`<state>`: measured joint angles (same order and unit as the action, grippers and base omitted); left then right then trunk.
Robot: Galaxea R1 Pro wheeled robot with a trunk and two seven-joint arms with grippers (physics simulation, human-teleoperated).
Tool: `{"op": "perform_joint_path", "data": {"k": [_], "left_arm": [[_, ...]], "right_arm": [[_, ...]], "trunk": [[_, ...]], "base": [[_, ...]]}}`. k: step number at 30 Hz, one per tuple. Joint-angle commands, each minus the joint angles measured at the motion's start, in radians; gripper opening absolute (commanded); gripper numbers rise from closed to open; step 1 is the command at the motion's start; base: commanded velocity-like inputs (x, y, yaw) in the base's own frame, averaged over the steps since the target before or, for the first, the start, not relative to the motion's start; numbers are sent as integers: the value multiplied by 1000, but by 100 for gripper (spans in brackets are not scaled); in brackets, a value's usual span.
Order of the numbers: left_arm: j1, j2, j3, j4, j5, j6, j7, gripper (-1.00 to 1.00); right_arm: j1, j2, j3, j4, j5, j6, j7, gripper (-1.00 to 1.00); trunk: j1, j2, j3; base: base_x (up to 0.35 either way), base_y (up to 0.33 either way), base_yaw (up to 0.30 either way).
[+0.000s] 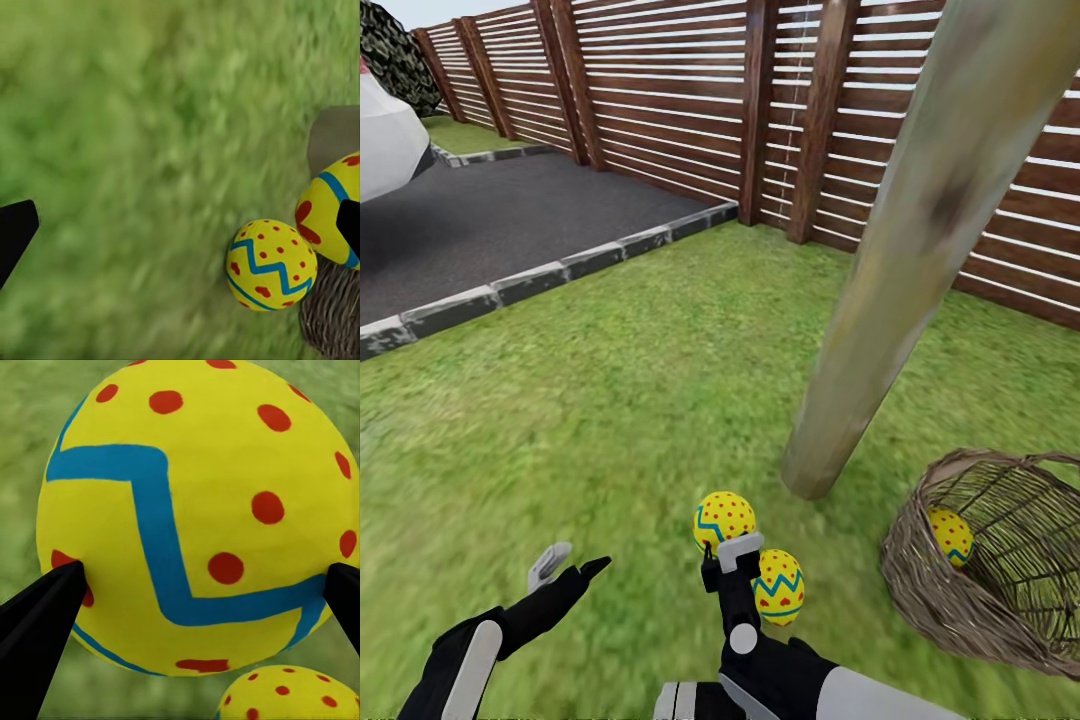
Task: Take the three Easter eggs out of the wicker basket on the lawn in the garden, then place them on the lawn next to a single tree (choose any tree) so that all three eggs are next to the same tree and none are left in the basket.
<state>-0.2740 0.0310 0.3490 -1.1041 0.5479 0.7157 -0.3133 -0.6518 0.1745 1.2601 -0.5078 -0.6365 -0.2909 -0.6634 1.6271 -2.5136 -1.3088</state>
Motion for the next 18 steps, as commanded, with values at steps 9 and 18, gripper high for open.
{"op": "perform_joint_path", "data": {"k": [9, 18], "left_arm": [[-1, 0, 2, 0, 1, 7, -3, 100], [-1, 0, 3, 0, 1, 6, -9, 100]], "right_arm": [[-2, 0, 8, 0, -9, -5, -6, -100], [-2, 0, 8, 0, -9, -5, -6, -100]], "trunk": [[3, -2, -28], [3, -2, -28]], "base": [[0, 0, 0], [13, 0, 0]]}}
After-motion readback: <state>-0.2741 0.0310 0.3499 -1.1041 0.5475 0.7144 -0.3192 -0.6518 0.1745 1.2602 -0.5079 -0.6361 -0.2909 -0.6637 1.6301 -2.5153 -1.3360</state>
